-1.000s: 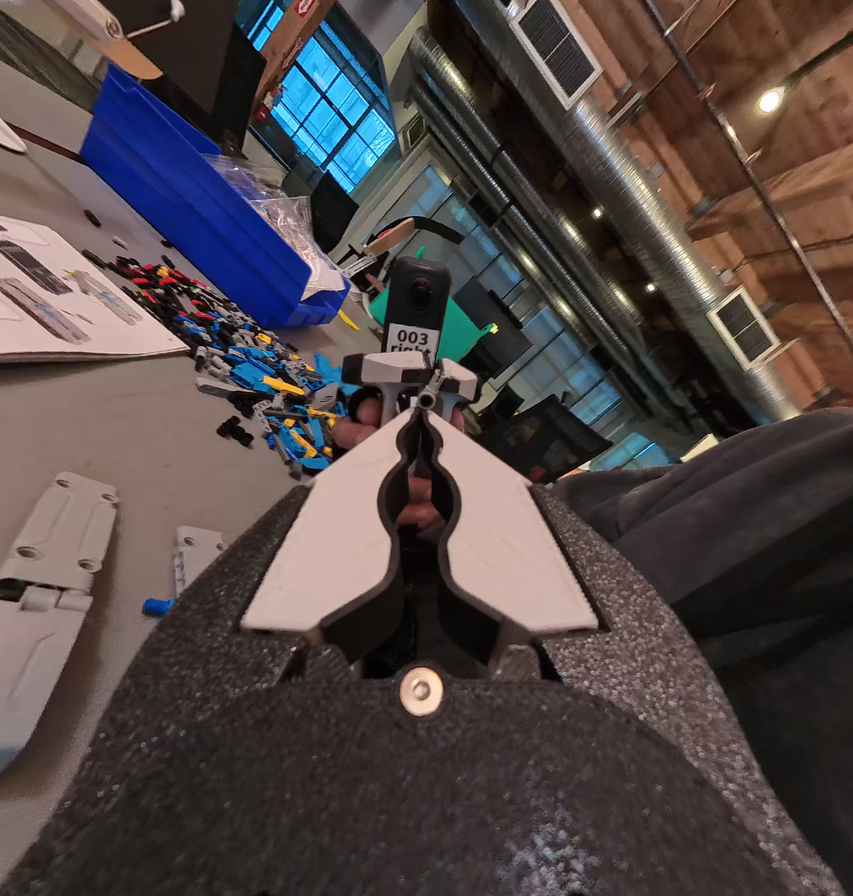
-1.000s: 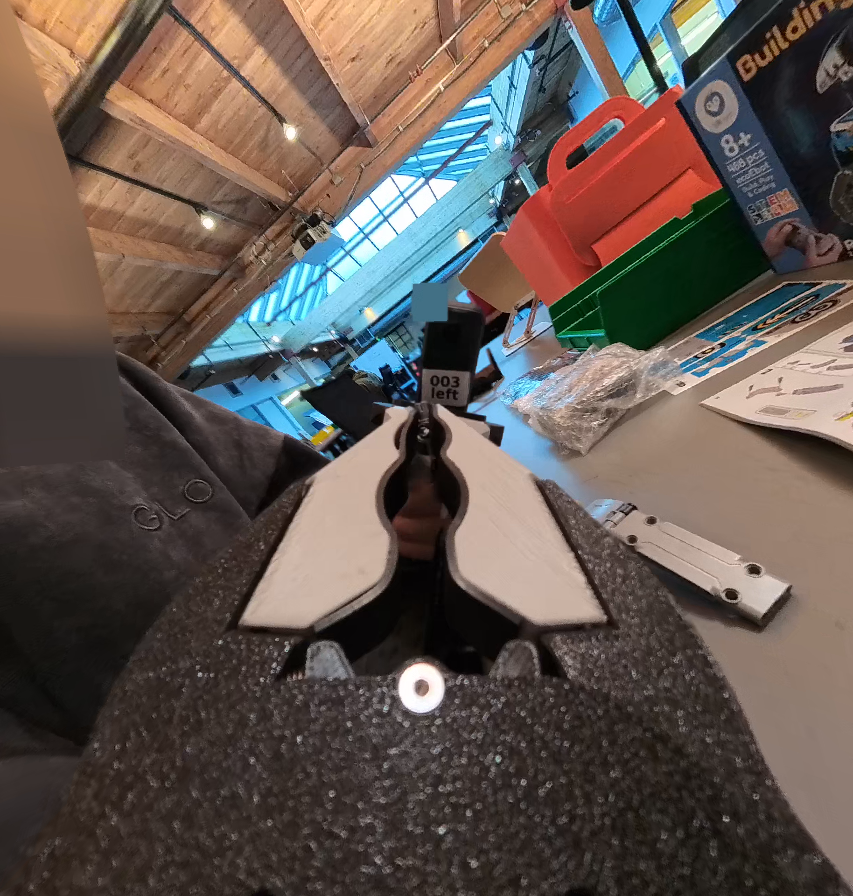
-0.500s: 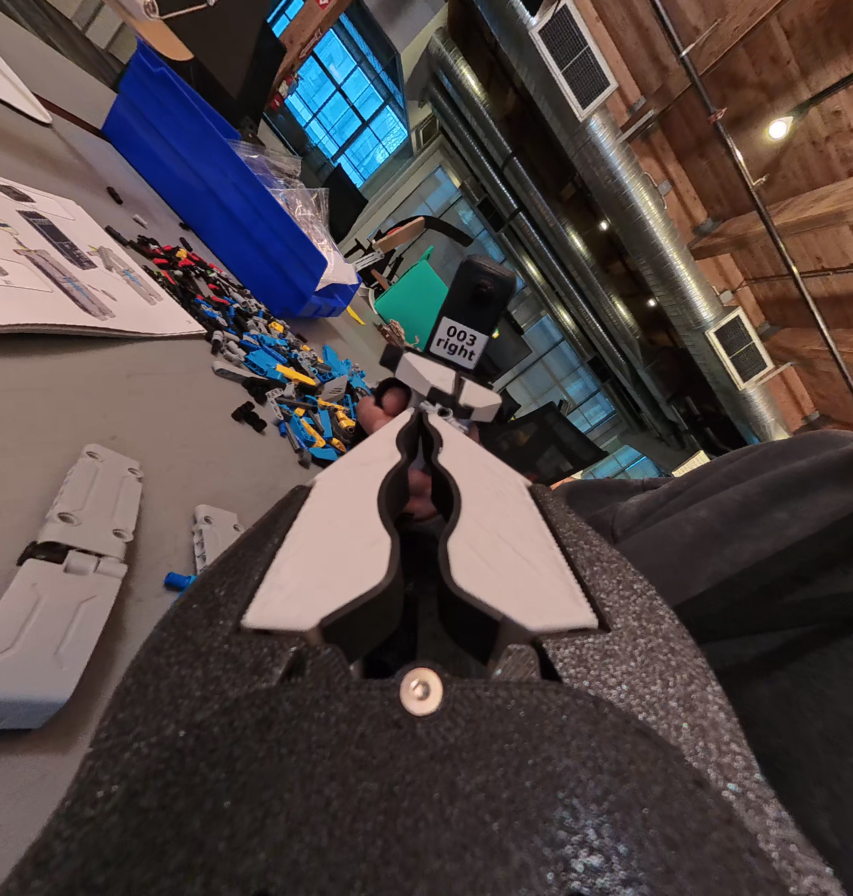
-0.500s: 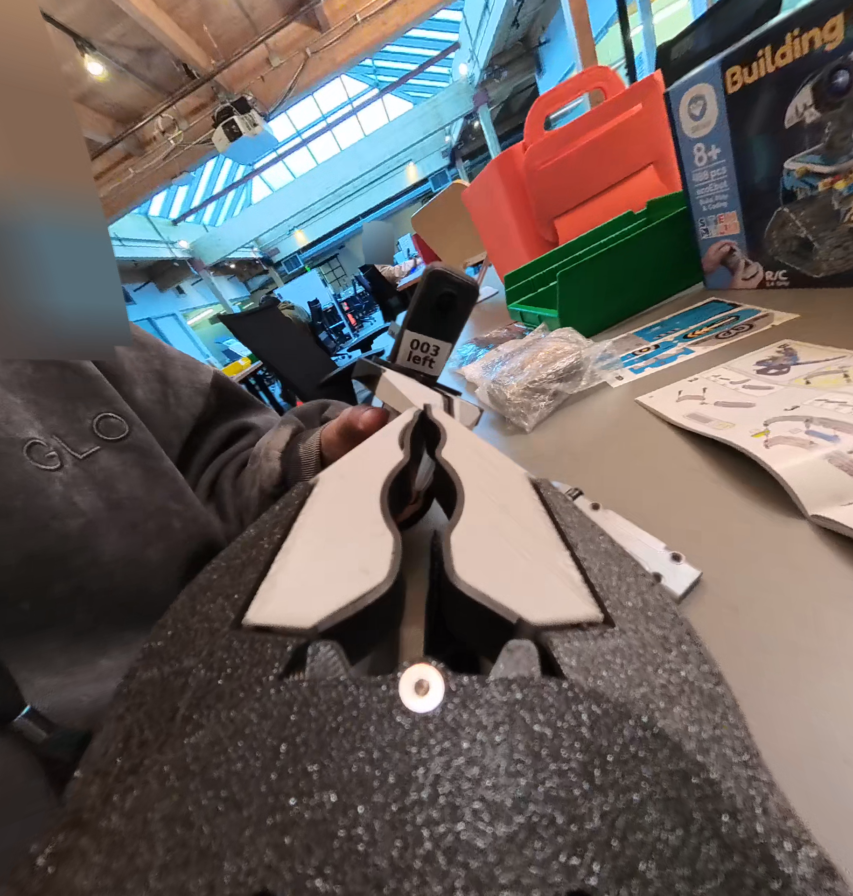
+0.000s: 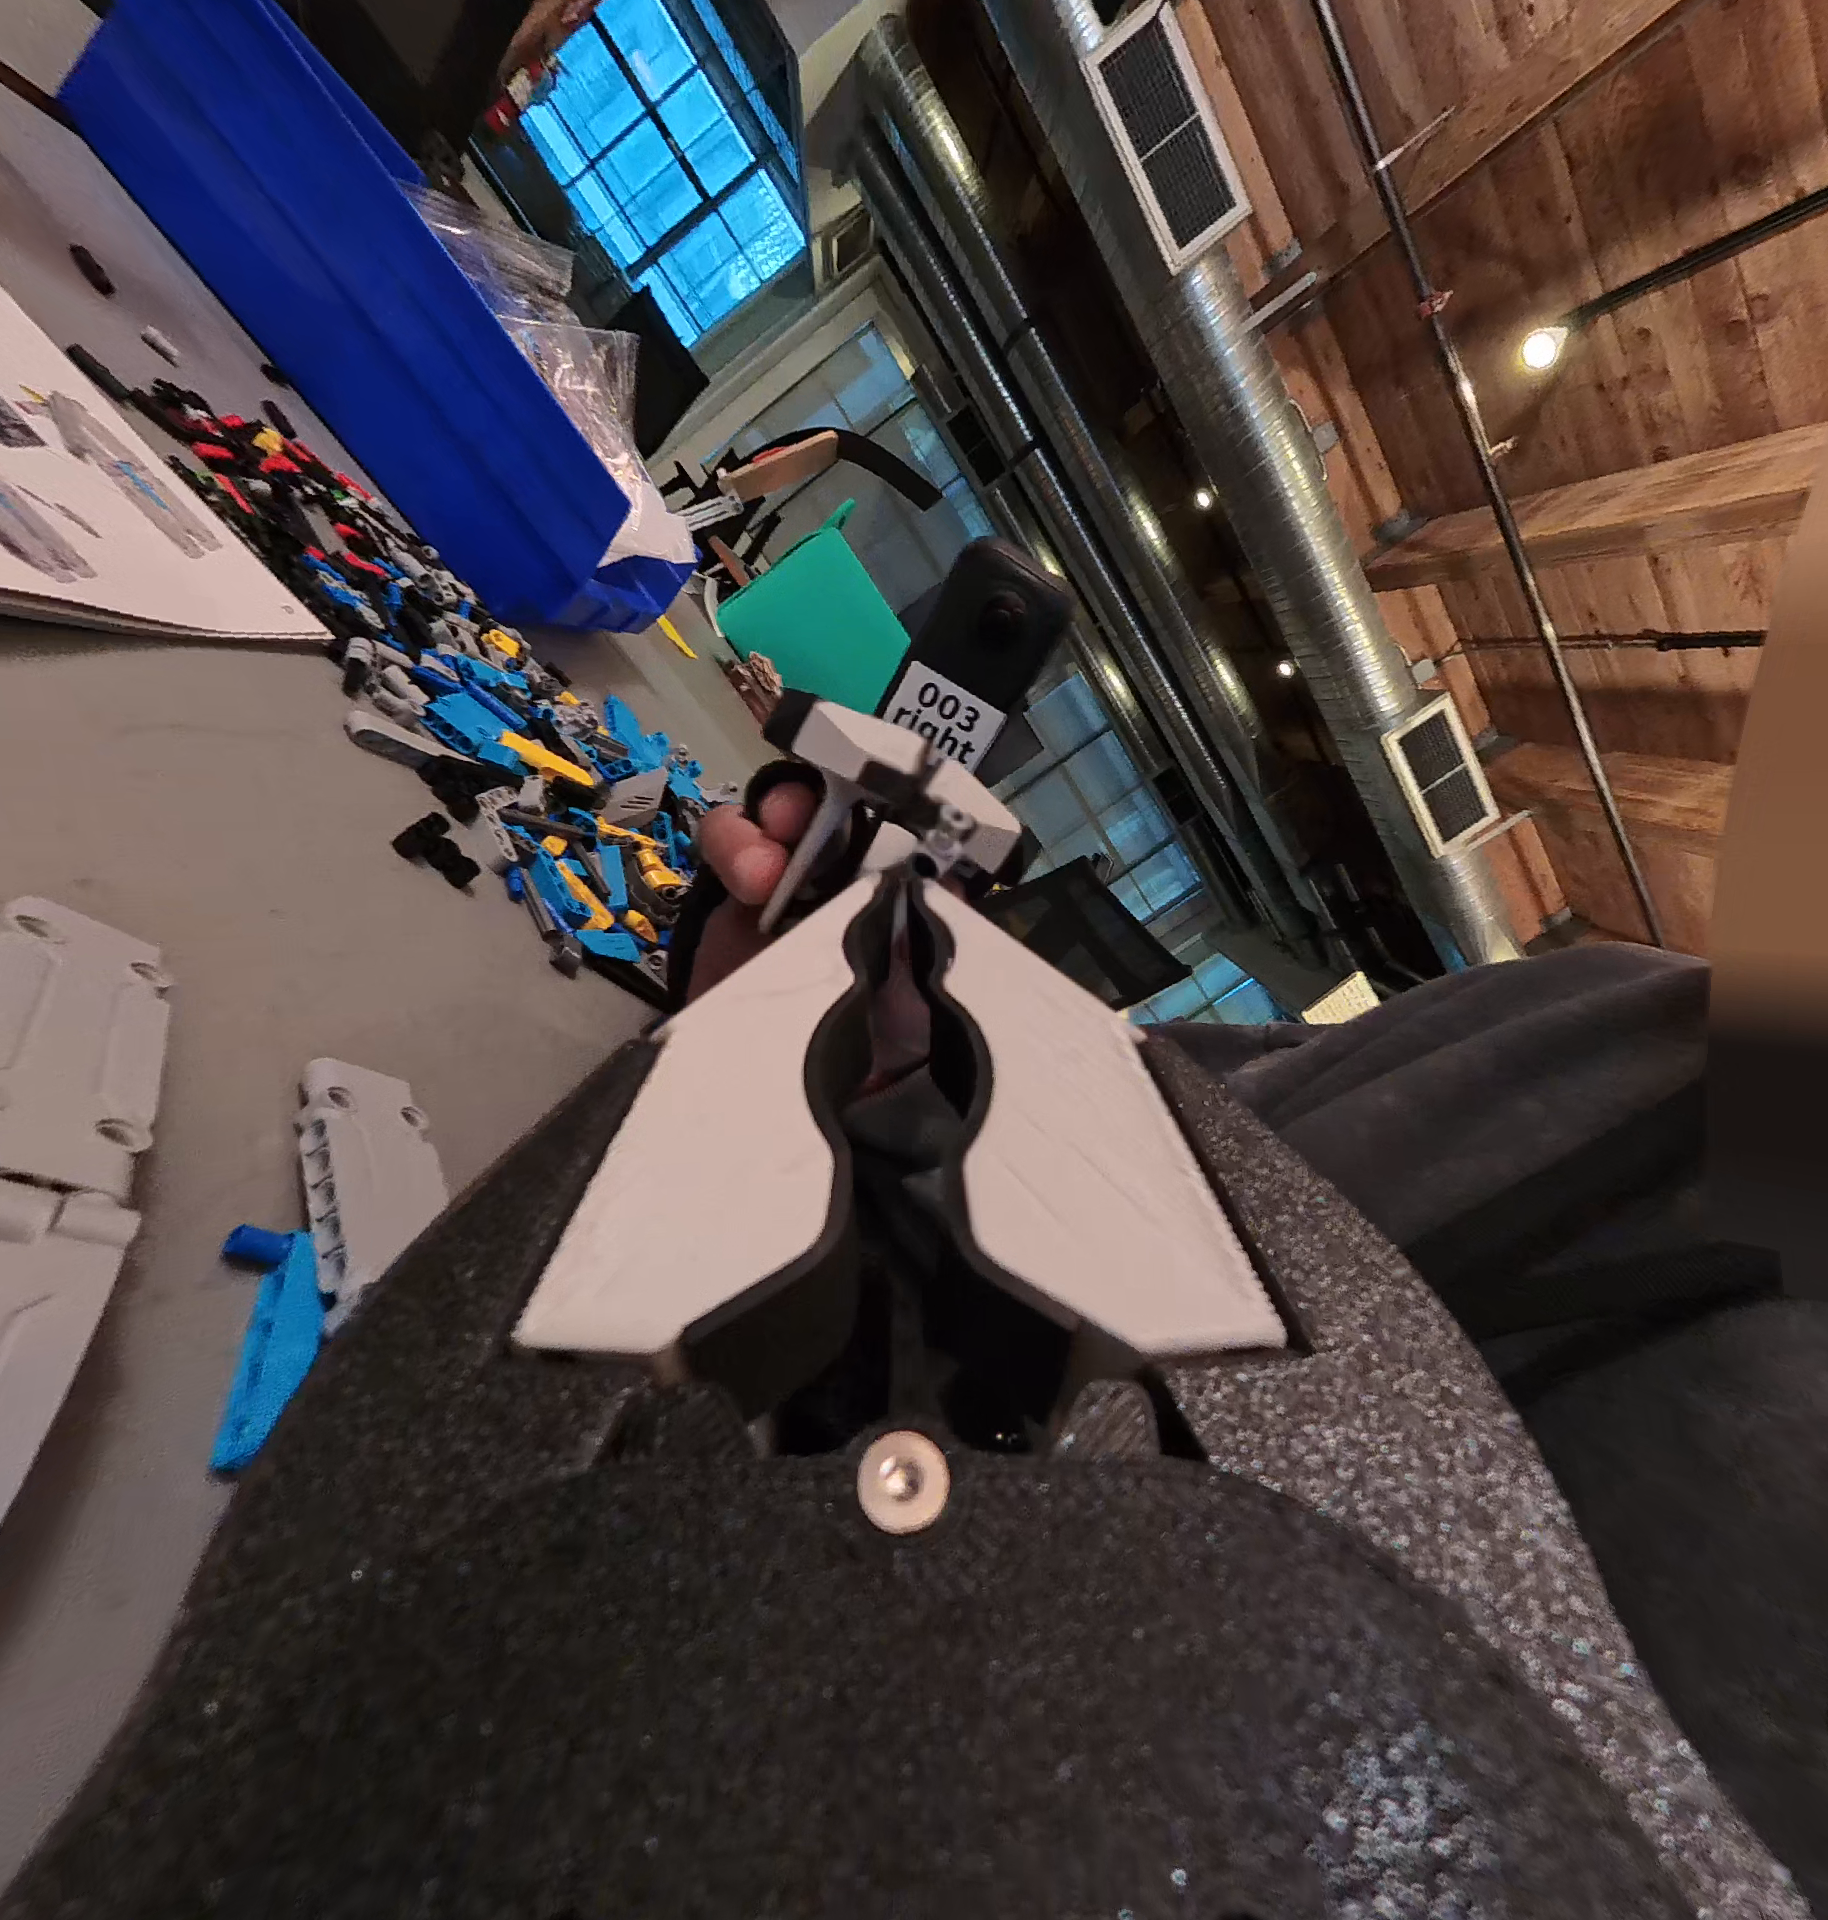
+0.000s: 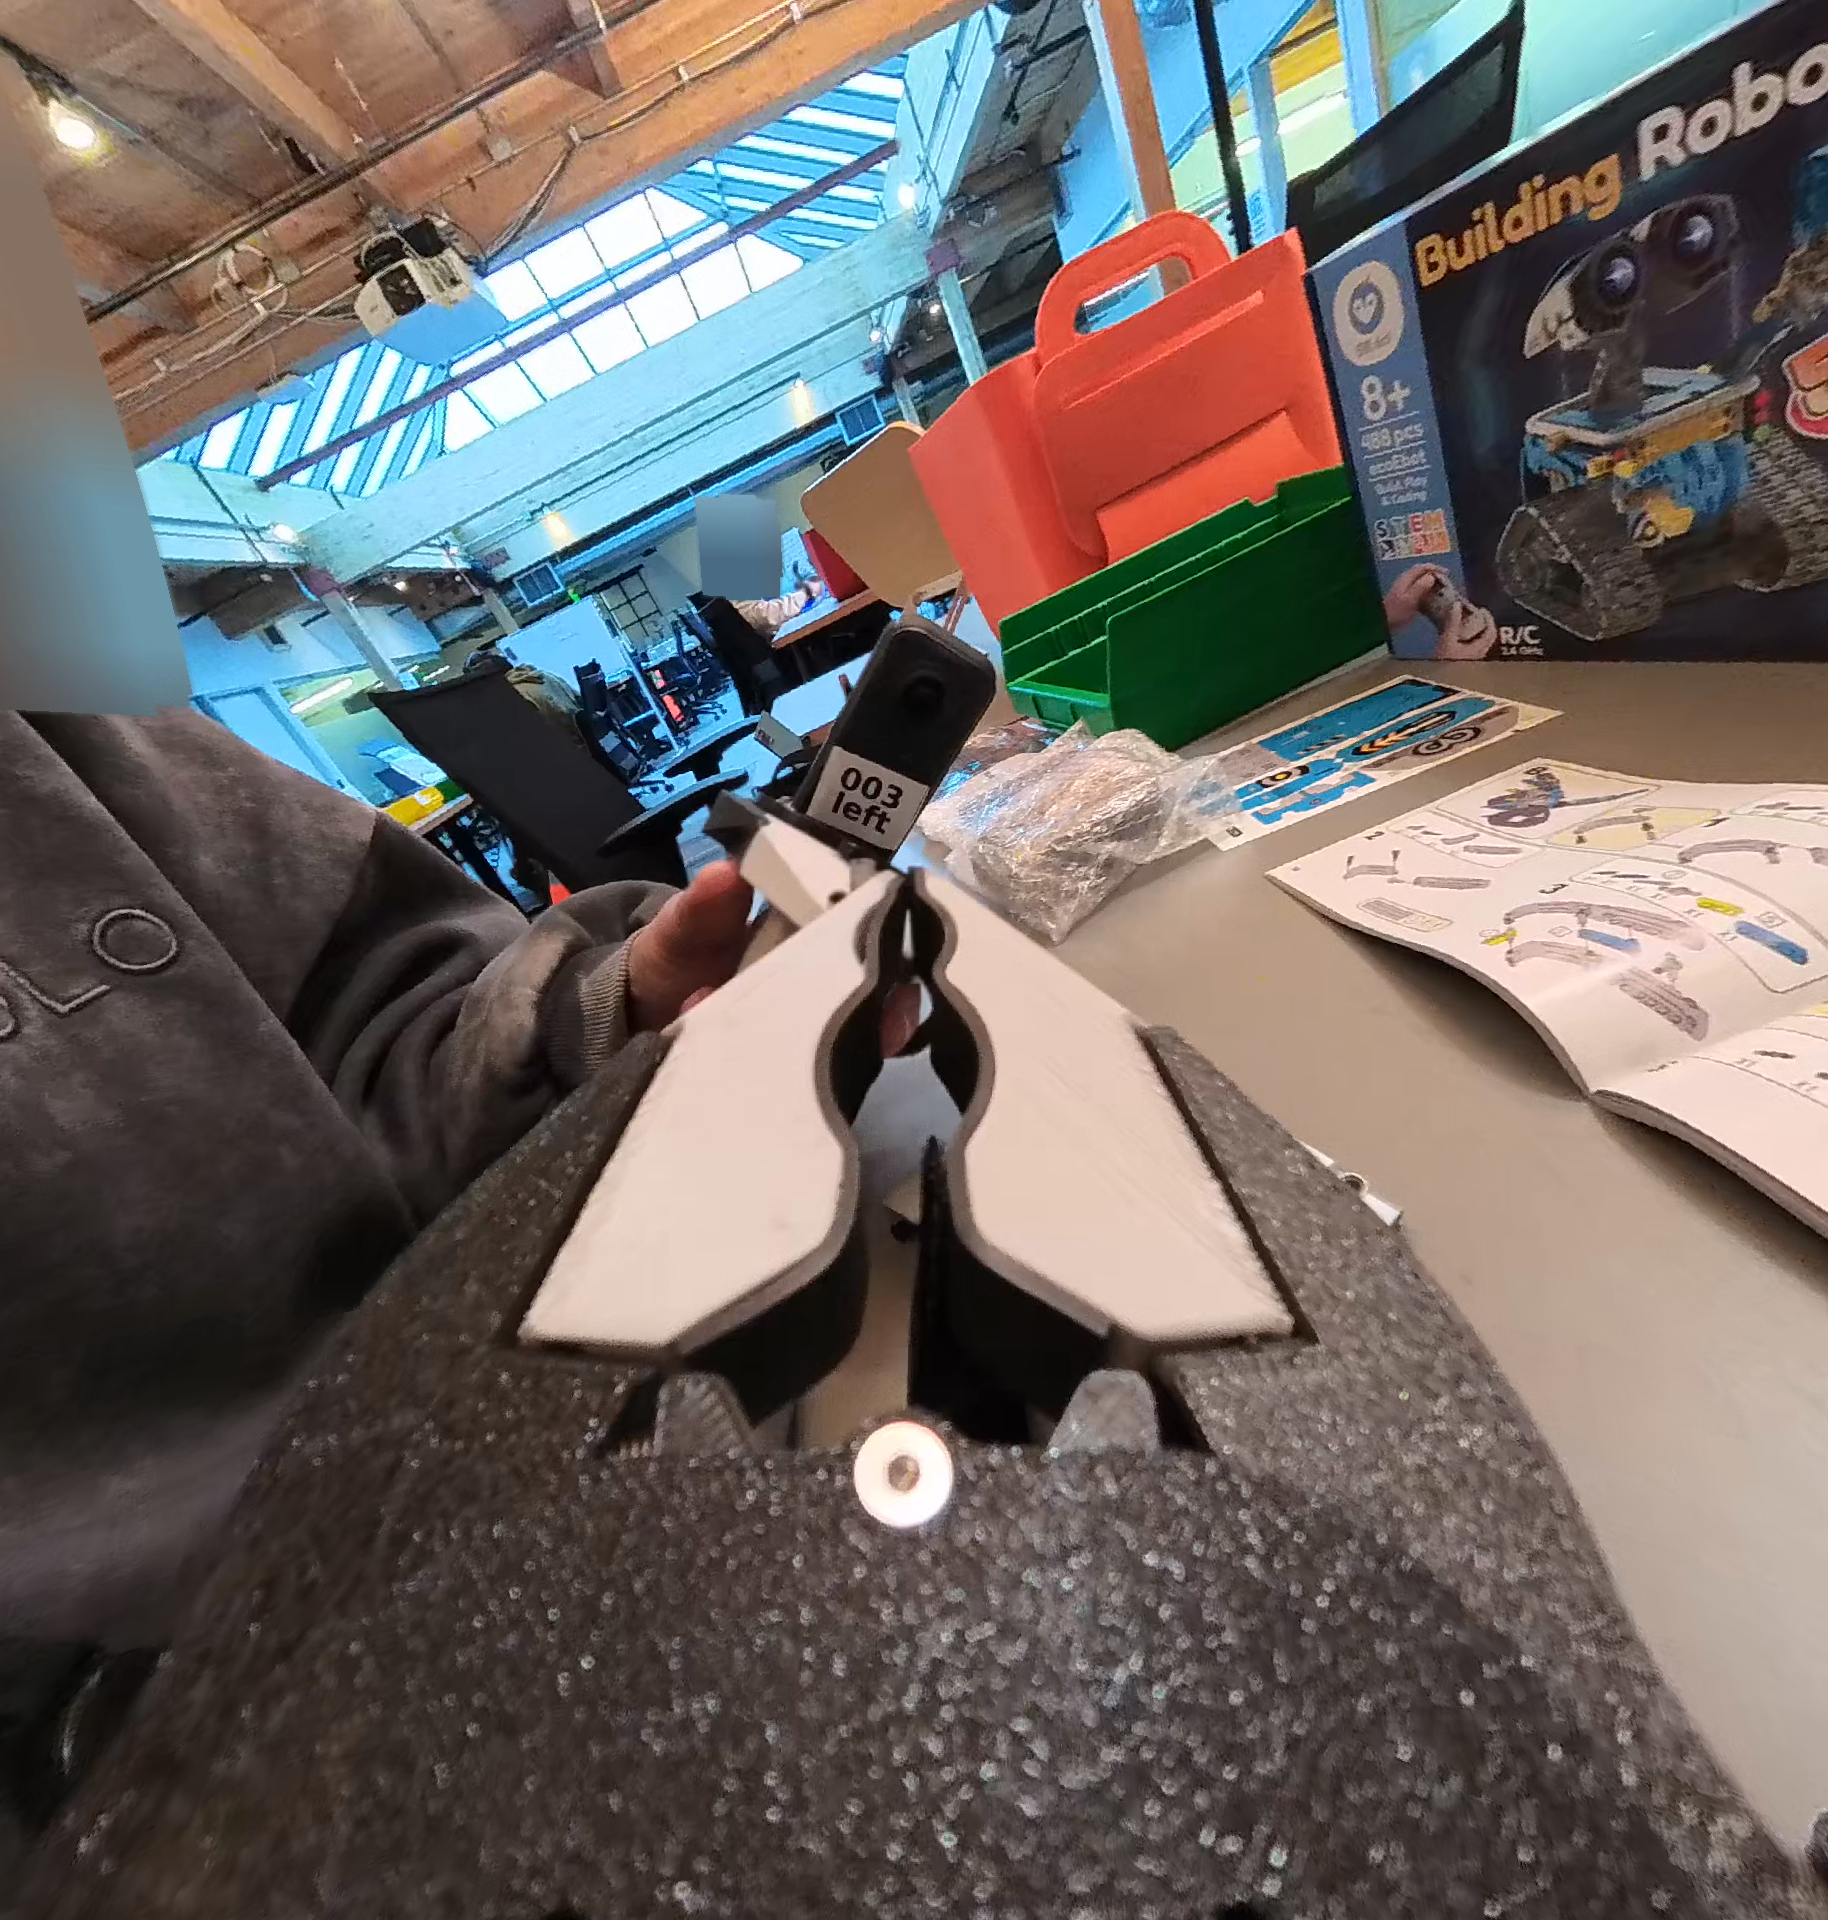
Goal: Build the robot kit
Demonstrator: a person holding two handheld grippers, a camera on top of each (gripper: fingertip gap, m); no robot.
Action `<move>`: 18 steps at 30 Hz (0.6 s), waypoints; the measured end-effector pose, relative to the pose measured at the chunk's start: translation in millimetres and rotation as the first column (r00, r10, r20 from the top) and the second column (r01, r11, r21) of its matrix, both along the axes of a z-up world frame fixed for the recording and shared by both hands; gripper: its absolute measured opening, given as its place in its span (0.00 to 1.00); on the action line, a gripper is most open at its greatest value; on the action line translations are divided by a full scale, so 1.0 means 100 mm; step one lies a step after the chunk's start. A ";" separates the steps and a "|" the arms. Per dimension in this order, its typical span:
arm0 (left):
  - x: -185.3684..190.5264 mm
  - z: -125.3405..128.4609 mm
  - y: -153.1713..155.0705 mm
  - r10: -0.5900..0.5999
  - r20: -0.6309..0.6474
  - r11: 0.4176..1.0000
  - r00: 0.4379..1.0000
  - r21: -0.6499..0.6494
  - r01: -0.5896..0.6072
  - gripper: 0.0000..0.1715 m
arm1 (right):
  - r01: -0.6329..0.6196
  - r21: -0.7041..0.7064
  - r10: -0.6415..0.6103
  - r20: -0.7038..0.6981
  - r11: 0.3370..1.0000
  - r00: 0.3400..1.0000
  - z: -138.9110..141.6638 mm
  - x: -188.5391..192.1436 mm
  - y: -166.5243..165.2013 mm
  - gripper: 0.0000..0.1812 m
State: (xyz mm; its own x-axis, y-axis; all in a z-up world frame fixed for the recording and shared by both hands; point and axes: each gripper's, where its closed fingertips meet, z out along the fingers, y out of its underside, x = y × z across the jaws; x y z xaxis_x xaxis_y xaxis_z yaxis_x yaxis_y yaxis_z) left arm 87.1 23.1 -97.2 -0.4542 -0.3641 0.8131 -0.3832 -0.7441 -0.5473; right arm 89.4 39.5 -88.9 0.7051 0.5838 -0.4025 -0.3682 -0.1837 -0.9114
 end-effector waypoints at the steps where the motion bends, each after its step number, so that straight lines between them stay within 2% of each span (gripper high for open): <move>1: -0.01 0.05 -0.01 -0.010 0.026 1.000 1.000 -0.024 0.010 0.08 | 0.004 -0.009 -0.004 0.000 1.000 1.000 -0.02 0.01 0.01 0.00; 2: -0.04 0.13 0.00 -0.017 0.061 0.998 0.998 -0.067 0.021 0.17 | 0.002 -0.038 -0.001 0.023 0.999 1.000 -0.08 0.00 0.02 0.00; 4: -0.01 0.09 0.03 -0.001 0.037 0.997 0.999 -0.071 0.003 0.17 | -0.001 -0.022 0.002 0.024 1.000 1.000 -0.06 -0.03 0.01 0.00; 7: -0.01 0.07 0.04 0.013 0.035 0.999 0.999 -0.047 -0.012 0.11 | -0.009 -0.029 0.009 0.025 1.000 1.000 -0.07 -0.05 0.02 0.00; 9: 0.01 0.03 0.06 0.046 0.022 0.999 0.999 -0.003 -0.046 0.10 | -0.015 -0.041 0.016 0.033 0.999 0.999 -0.09 -0.07 0.02 0.00; 12: 0.01 0.00 0.02 0.034 0.007 0.998 0.999 0.062 -0.034 0.09 | 0.022 -0.030 -0.019 0.073 0.999 0.997 -0.09 -0.02 0.02 0.00; 15: 0.04 -0.11 0.07 0.110 -0.016 0.969 0.994 0.223 -0.103 0.09 | 0.019 -0.020 -0.019 0.001 1.000 1.000 -0.03 0.06 0.01 0.00; 16: 0.06 -0.16 0.09 0.149 -0.023 0.940 0.989 0.314 -0.134 0.09 | 0.017 -0.014 -0.017 -0.006 1.000 1.000 -0.01 0.06 0.00 0.00; 18: 0.08 -0.26 0.14 0.228 -0.009 0.822 0.974 0.537 -0.188 0.09 | 0.003 -0.024 -0.003 -0.004 1.000 1.000 -0.03 0.02 0.01 0.02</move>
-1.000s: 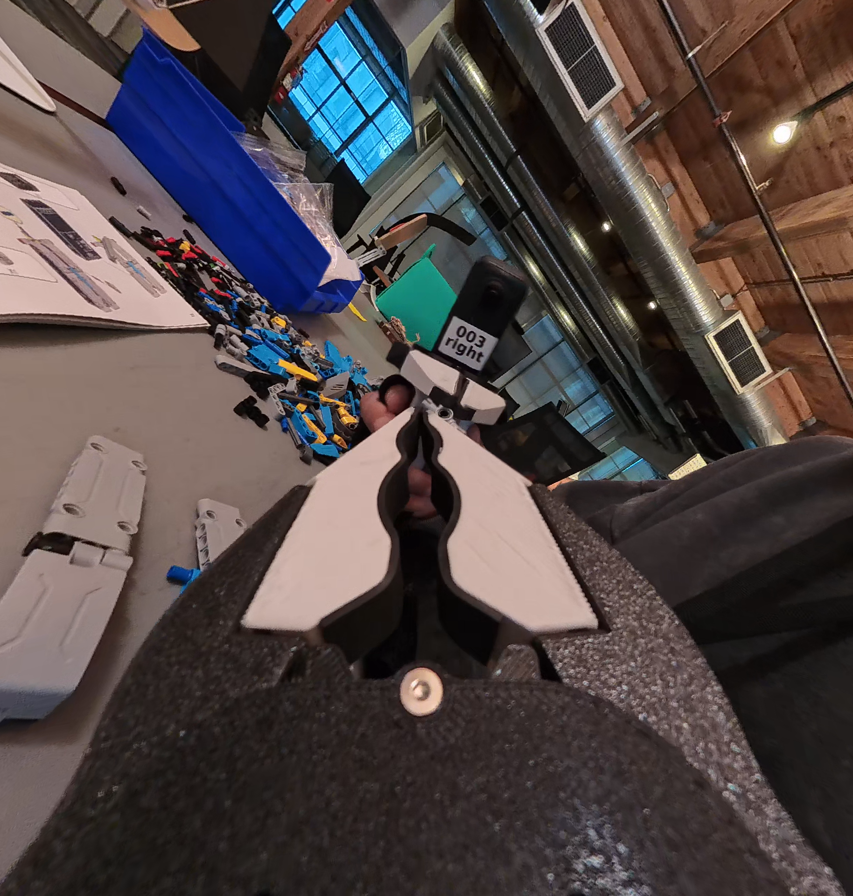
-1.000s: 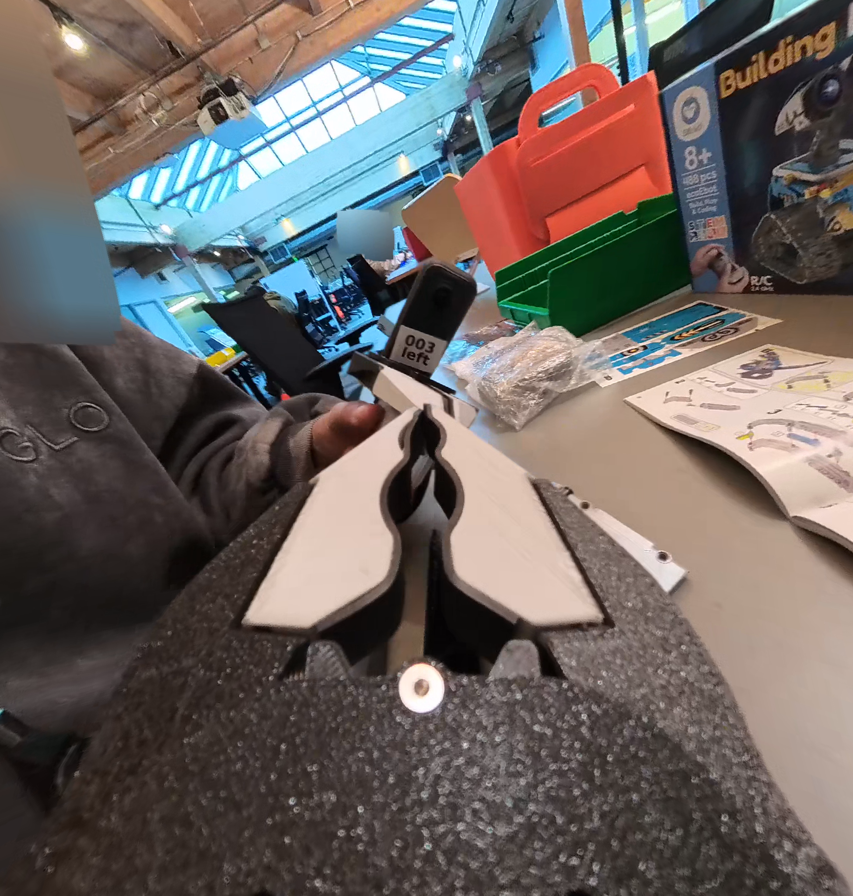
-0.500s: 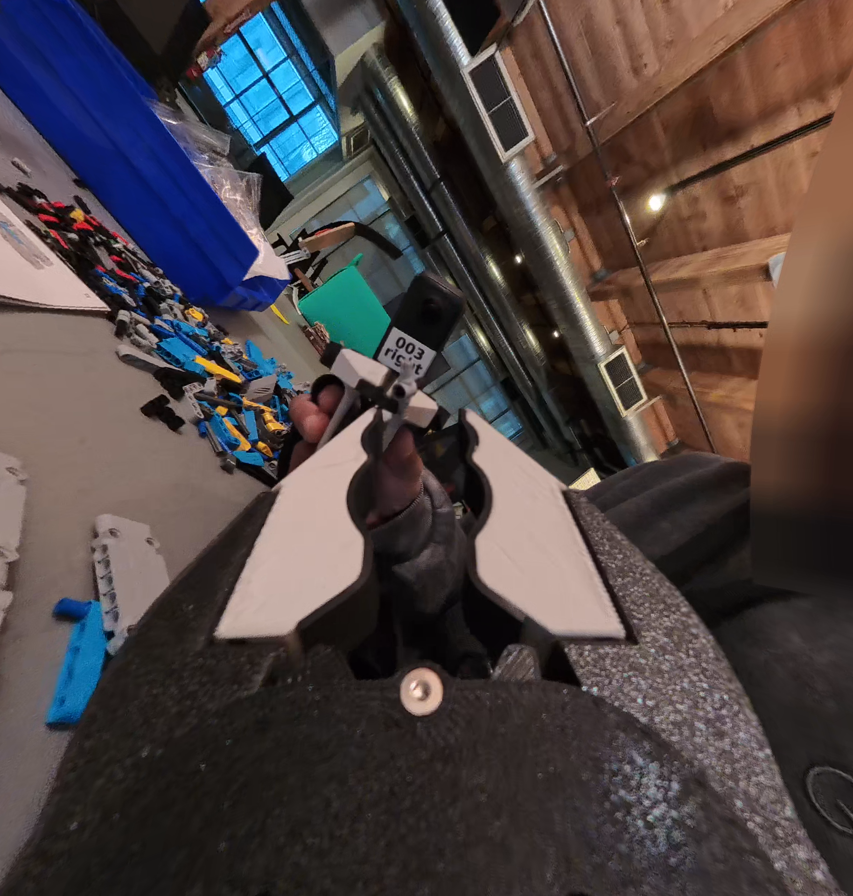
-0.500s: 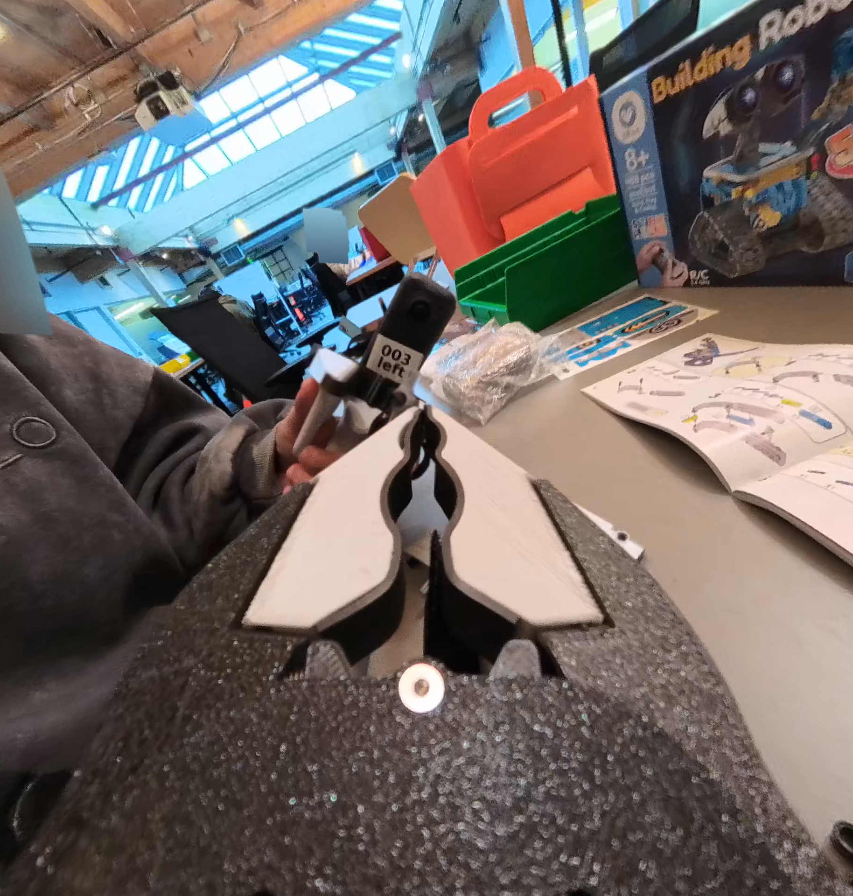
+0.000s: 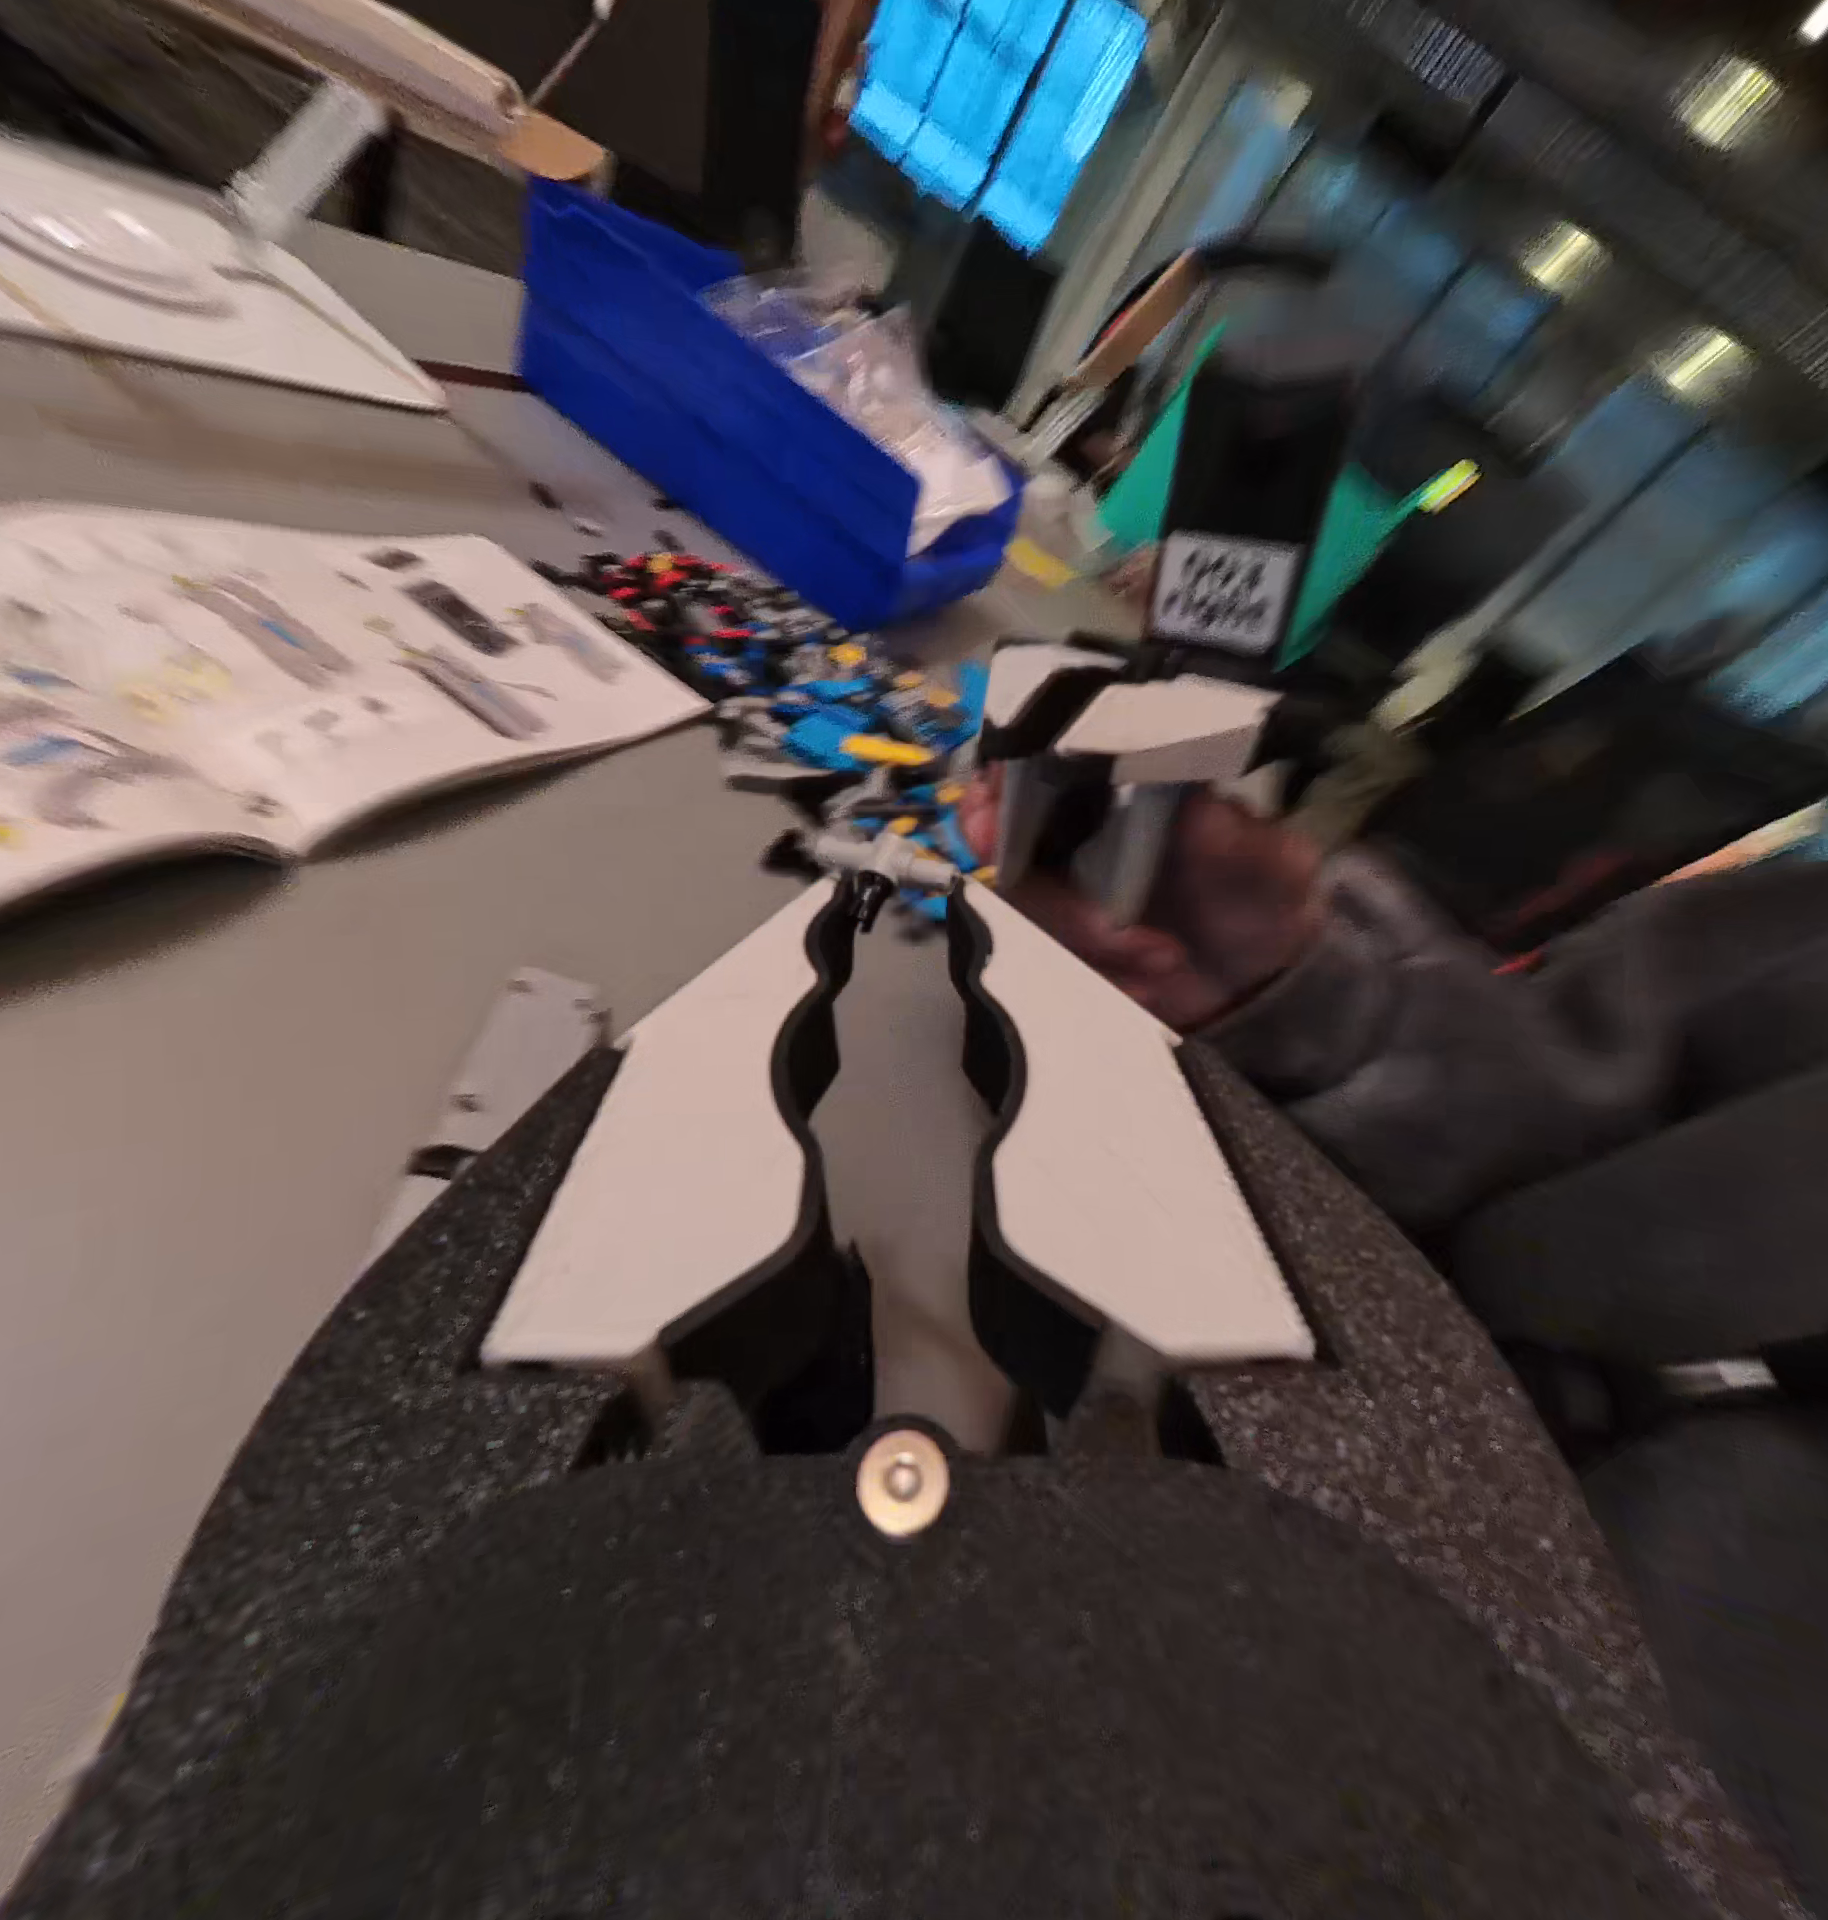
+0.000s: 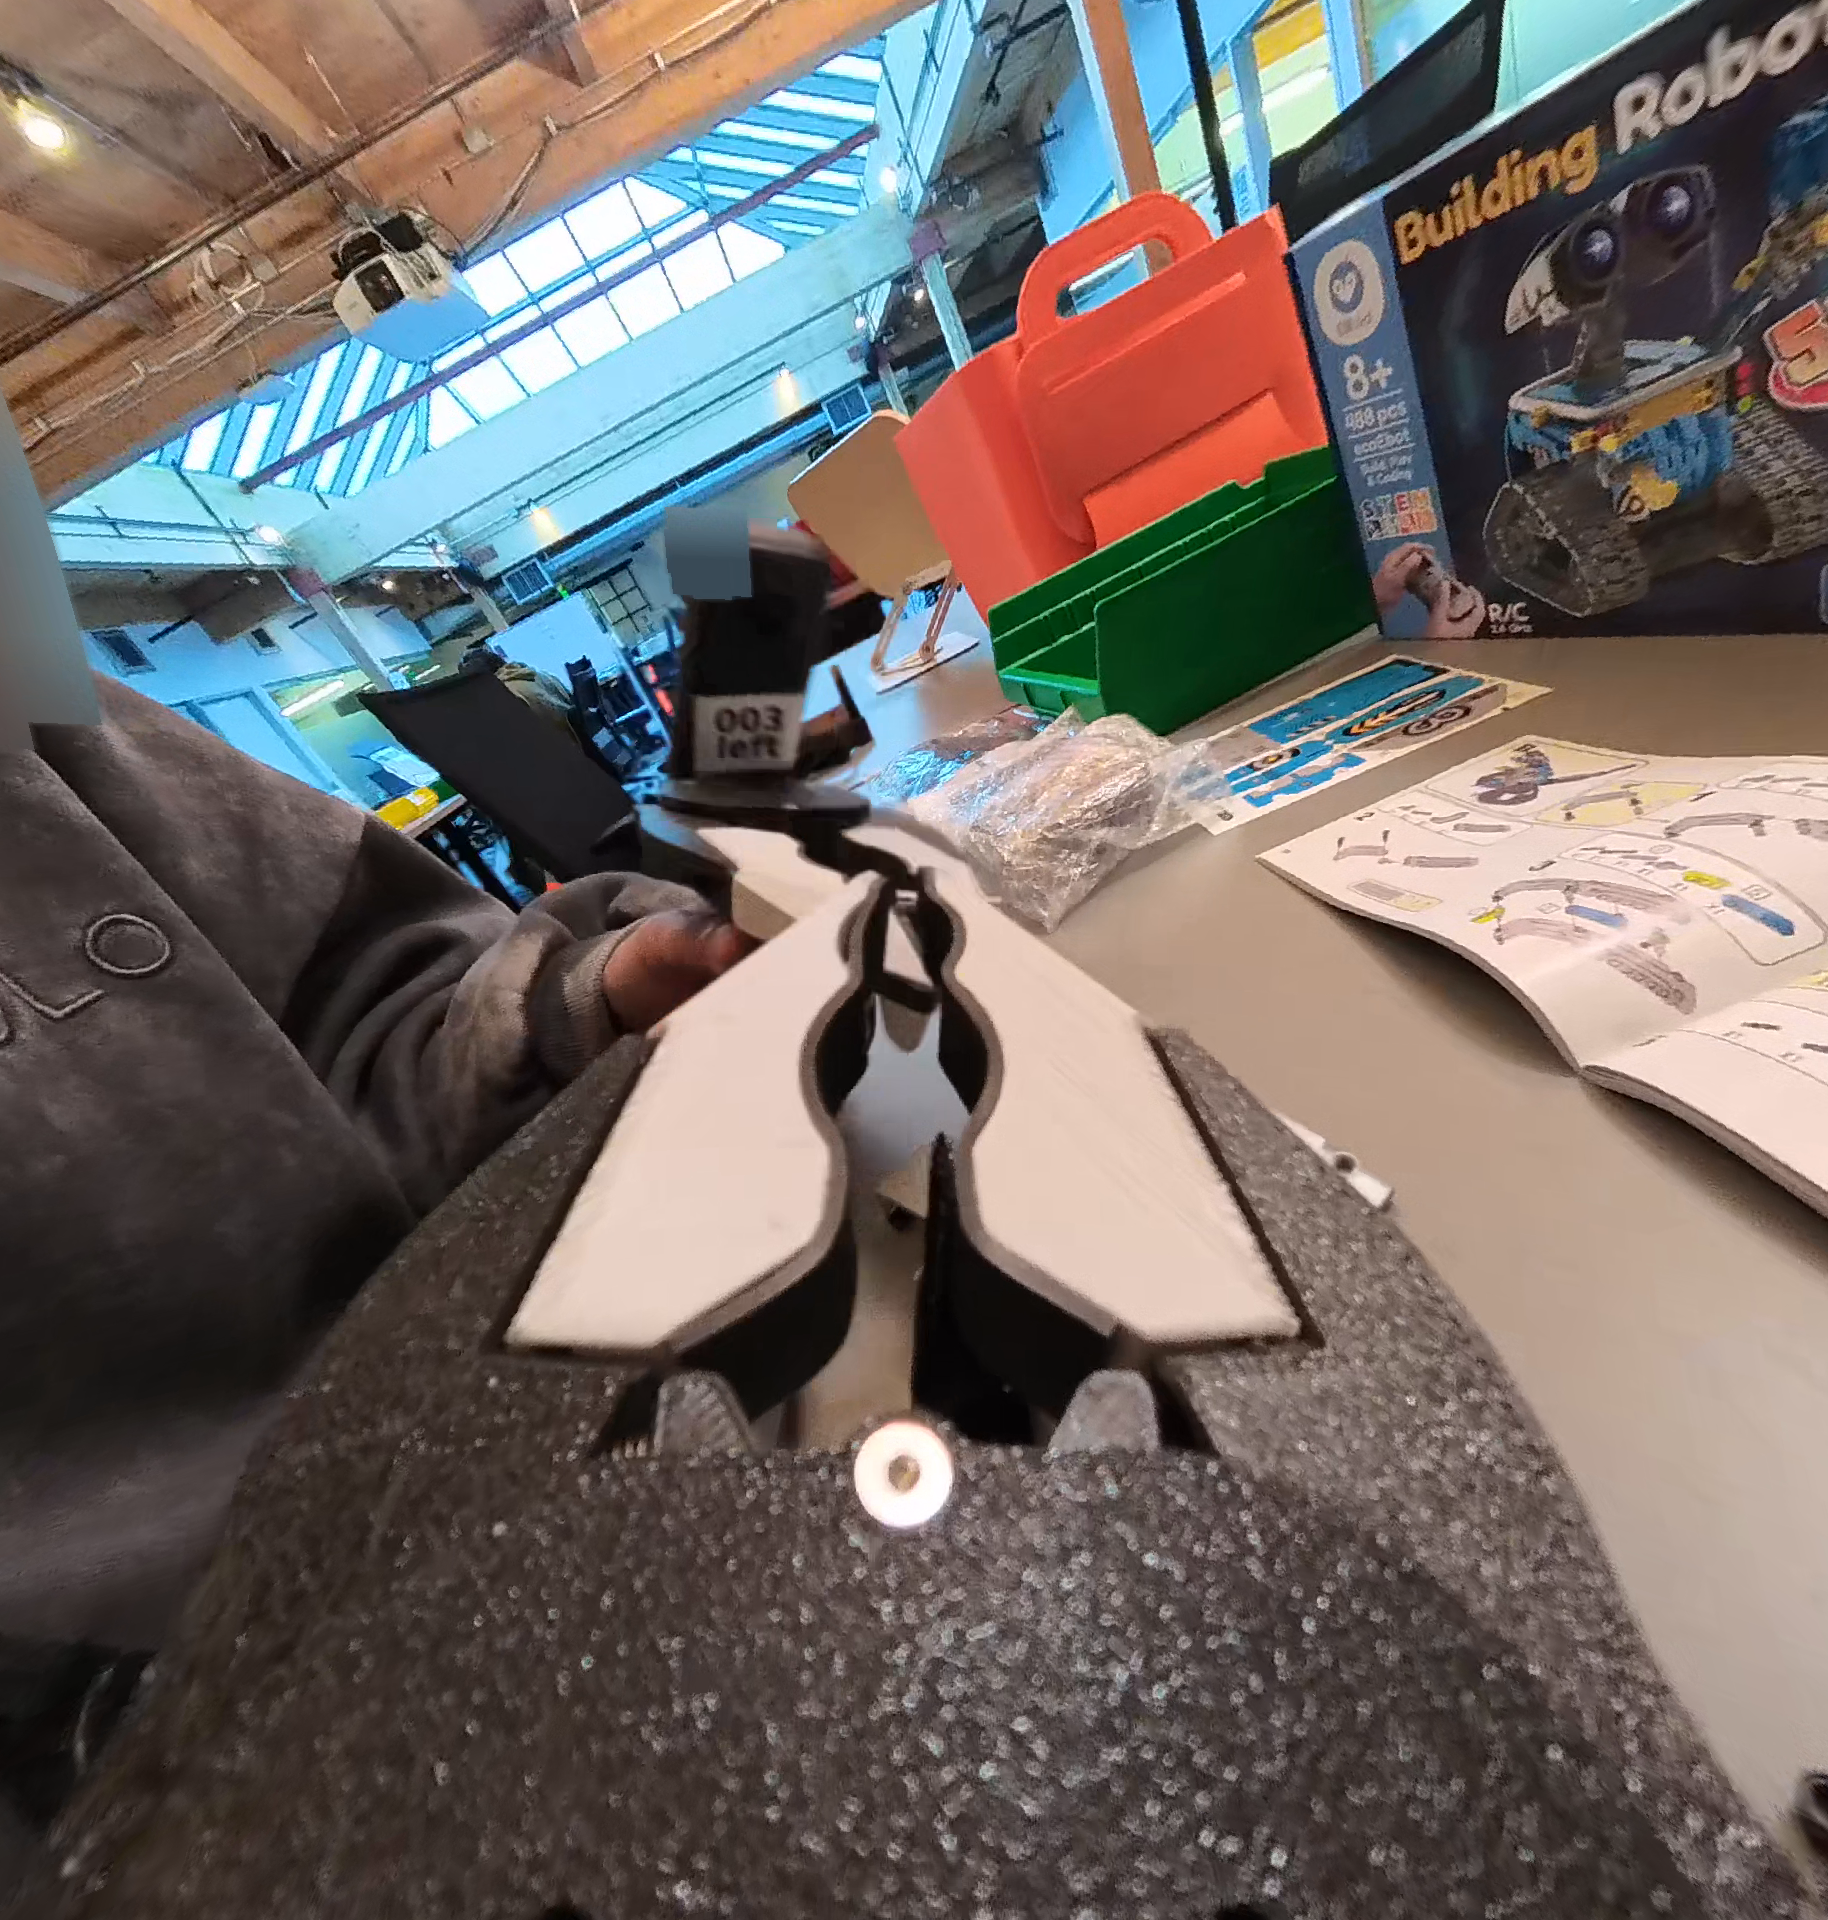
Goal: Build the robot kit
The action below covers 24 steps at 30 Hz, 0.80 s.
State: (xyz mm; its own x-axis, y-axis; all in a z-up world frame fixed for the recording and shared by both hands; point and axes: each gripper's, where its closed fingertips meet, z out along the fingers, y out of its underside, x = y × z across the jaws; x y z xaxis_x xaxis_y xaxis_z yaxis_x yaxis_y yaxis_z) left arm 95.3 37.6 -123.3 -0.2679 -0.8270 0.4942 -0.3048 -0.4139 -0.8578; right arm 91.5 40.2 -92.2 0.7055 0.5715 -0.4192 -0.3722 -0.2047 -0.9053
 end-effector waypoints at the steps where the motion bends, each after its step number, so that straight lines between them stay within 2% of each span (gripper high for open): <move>1: 0.01 -0.04 0.03 0.038 -0.012 0.991 0.999 0.132 -0.036 0.10 | -0.015 -0.023 0.015 -0.006 1.000 1.000 -0.04 -0.03 0.01 0.04; 3: 0.01 -0.07 0.09 0.105 0.000 0.930 0.994 0.354 -0.099 0.10 | -0.058 -0.087 0.053 -0.052 0.995 0.997 -0.12 -0.07 0.04 0.10; 4: 0.02 -0.08 0.14 0.150 0.017 0.880 0.988 0.453 -0.142 0.10 | -0.085 -0.113 0.075 -0.091 0.990 0.993 -0.15 -0.10 0.04 0.13; 8: 0.03 -0.07 0.26 0.261 0.108 0.604 0.959 0.757 -0.249 0.10 | -0.147 -0.173 0.103 -0.241 0.974 0.965 -0.20 -0.15 0.08 0.16; 11: 0.04 -0.02 0.21 0.259 0.187 0.420 0.947 0.861 -0.285 0.10 | -0.167 -0.141 0.109 -0.348 0.976 0.931 -0.10 -0.11 0.08 0.15; 13: 0.05 0.00 0.21 0.274 0.225 0.293 0.935 0.906 -0.304 0.10 | -0.166 -0.139 0.106 -0.364 0.976 0.926 -0.09 -0.11 0.08 0.13; 16: 0.07 -0.03 0.18 0.276 0.244 0.178 0.930 0.938 -0.299 0.10 | -0.177 -0.131 0.125 -0.333 0.975 0.934 -0.08 -0.18 0.07 0.12; 17: 0.07 -0.02 0.18 0.272 0.252 0.157 0.929 0.941 -0.301 0.10 | -0.163 -0.133 0.114 -0.321 0.978 0.940 -0.10 -0.17 0.08 0.09; 18: 0.08 -0.02 0.16 0.263 0.256 0.159 0.930 0.939 -0.304 0.10 | -0.160 -0.130 0.113 -0.309 0.979 0.944 -0.10 -0.16 0.07 0.04; 19: 0.07 0.00 0.18 0.276 0.265 0.165 0.924 0.934 -0.317 0.03 | -0.164 -0.126 0.119 -0.309 0.978 0.944 -0.09 -0.15 0.06 0.04; 20: 0.07 0.01 0.20 0.284 0.266 0.170 0.921 0.932 -0.321 0.01 | -0.165 -0.120 0.120 -0.317 0.979 0.941 -0.08 -0.14 0.05 0.03; 24: 0.05 0.03 0.18 0.266 0.273 0.210 0.925 0.920 -0.332 0.05 | -0.147 -0.128 0.100 -0.314 0.981 0.944 -0.09 -0.07 0.05 0.03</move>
